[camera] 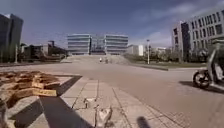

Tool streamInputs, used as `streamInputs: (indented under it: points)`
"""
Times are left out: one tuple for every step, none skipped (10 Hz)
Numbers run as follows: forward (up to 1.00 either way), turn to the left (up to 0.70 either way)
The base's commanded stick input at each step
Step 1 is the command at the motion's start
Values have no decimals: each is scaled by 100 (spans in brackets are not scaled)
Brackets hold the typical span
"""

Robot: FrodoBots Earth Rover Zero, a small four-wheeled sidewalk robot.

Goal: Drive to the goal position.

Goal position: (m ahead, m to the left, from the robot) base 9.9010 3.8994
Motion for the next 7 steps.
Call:
streamInputs:
  points:
    - [70,0]
    - [70,1]
    - [70,3]
    - [70,20]
    - [70,35]
    - [70,26]
    - [70,3]
